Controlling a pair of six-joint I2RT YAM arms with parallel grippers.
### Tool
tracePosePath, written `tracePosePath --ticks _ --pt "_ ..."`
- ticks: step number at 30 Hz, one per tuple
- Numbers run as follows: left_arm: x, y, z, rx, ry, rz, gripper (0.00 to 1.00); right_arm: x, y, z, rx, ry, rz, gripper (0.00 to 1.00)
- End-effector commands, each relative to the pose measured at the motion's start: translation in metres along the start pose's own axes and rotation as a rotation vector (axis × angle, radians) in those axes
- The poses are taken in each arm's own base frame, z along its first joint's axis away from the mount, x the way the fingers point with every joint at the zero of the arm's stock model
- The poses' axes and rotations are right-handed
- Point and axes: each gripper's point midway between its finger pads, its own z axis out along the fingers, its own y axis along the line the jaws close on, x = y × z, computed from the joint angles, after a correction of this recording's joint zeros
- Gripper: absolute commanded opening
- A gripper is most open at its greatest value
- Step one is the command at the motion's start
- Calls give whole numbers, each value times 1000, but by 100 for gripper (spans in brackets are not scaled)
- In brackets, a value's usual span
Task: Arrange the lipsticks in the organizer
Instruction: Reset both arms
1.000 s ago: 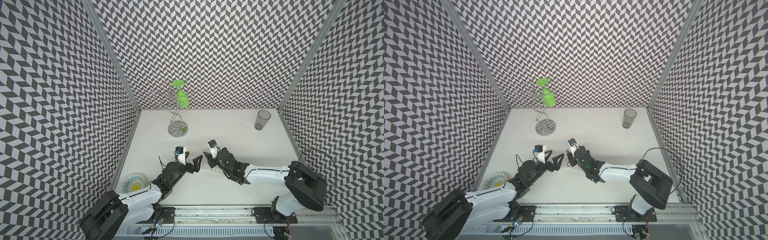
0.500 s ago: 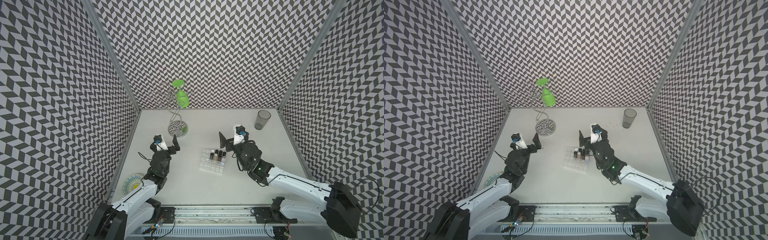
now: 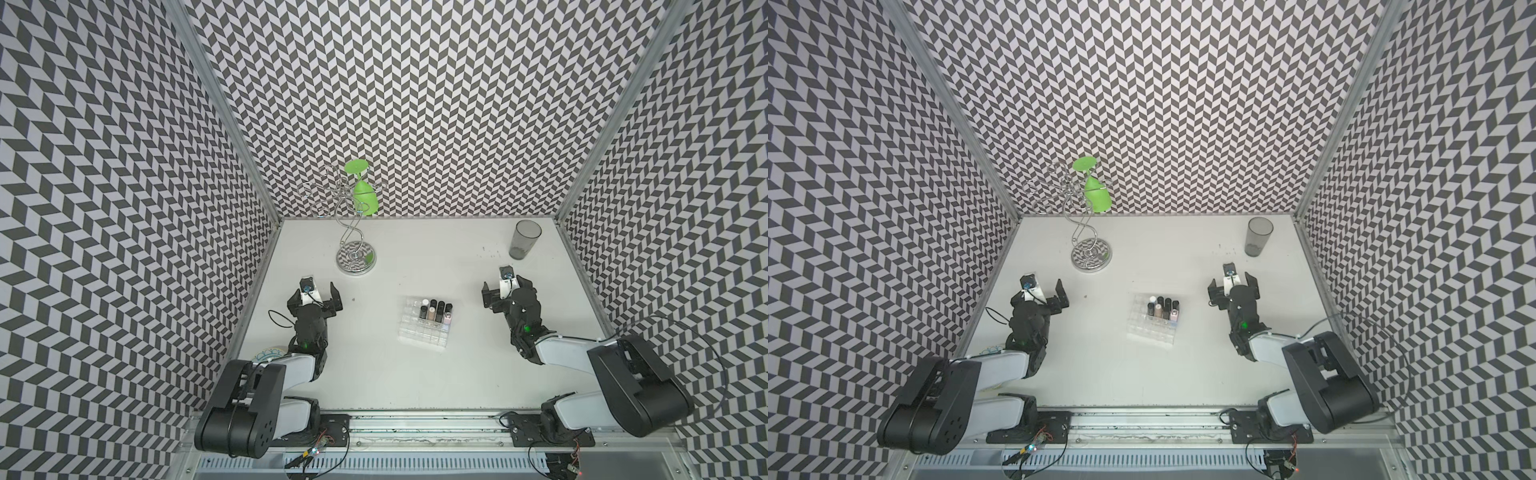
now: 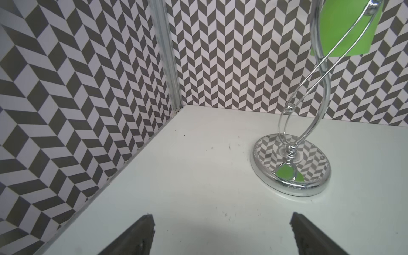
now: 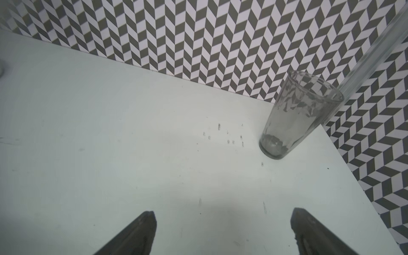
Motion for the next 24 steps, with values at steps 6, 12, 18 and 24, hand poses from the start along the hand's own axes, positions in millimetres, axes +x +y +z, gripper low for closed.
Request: tracePosePath --ticks 6,12,18,24 --pt "-20 4 20 47 -168 -32 100 -29 -70 -45 208 -351 267 100" --pt "-12 -6 32 87 -81 -9 100 -19 -83 -15 241 -264 321 100" --pt "-15 -6 30 88 -106 -7 100 -17 -86 -16 224 -281 334 100" --pt "-14 -6 30 87 -95 -7 100 -23 -85 -11 219 -276 333 100"
